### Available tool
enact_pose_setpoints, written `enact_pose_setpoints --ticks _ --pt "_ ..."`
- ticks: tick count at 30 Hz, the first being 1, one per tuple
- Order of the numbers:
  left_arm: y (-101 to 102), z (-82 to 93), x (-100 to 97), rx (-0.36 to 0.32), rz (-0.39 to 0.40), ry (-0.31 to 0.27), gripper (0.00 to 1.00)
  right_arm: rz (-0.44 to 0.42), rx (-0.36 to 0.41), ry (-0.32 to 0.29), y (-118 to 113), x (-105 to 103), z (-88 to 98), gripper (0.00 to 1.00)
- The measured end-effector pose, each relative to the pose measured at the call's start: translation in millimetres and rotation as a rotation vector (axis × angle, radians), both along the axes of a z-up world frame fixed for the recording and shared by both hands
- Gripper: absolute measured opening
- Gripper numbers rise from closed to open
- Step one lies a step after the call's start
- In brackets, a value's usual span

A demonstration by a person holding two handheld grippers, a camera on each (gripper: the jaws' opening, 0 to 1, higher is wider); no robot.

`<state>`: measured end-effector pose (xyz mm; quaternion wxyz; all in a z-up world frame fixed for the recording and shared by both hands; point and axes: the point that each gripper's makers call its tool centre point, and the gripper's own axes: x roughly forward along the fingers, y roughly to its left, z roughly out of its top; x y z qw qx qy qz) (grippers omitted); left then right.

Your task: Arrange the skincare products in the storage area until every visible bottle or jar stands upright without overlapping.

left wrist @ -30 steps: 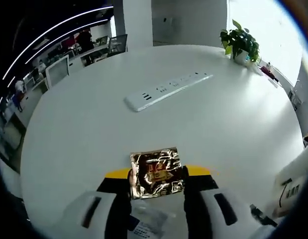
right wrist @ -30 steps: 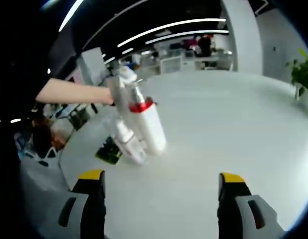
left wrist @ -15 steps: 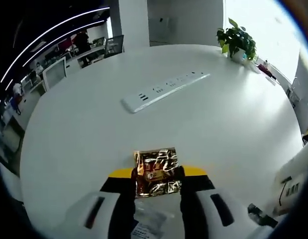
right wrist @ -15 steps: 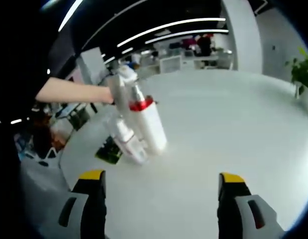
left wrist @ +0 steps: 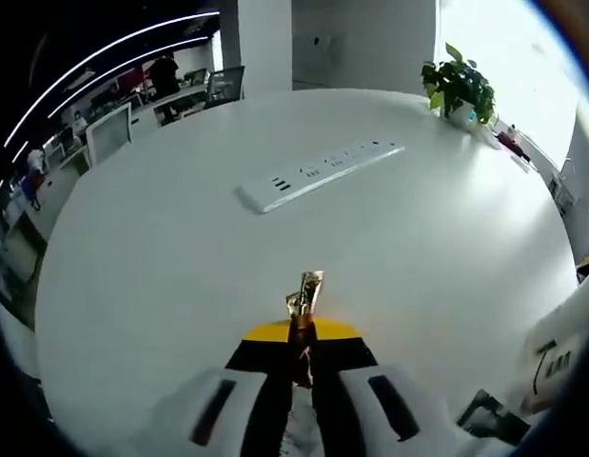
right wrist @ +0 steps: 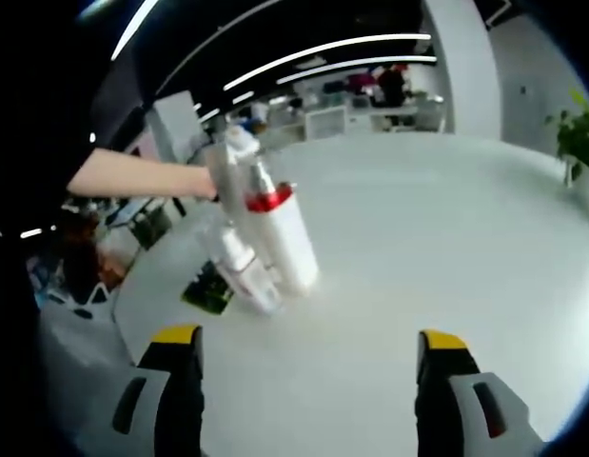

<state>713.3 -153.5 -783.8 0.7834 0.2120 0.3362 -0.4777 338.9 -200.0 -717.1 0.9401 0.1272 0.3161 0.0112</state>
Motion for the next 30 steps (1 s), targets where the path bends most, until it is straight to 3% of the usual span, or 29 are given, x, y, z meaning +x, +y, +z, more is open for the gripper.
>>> enact_pose_setpoints --ticks 6,11,30 --pt "3 2.2 -2.6 -0.012 0.019 0.02 0.06 0.007 0.0 0.0 3 2 0.8 0.95" --pt "4 11.3 -11.6 -0.066 0.073 0.092 0.05 0.01 -0.002 -0.007 3 4 4.5 0.95" --pt "24 67.7 -32.6 -0.116 0.086 0.062 0.04 0.019 -0.027 -0.066 14 1 41.7 0.94"
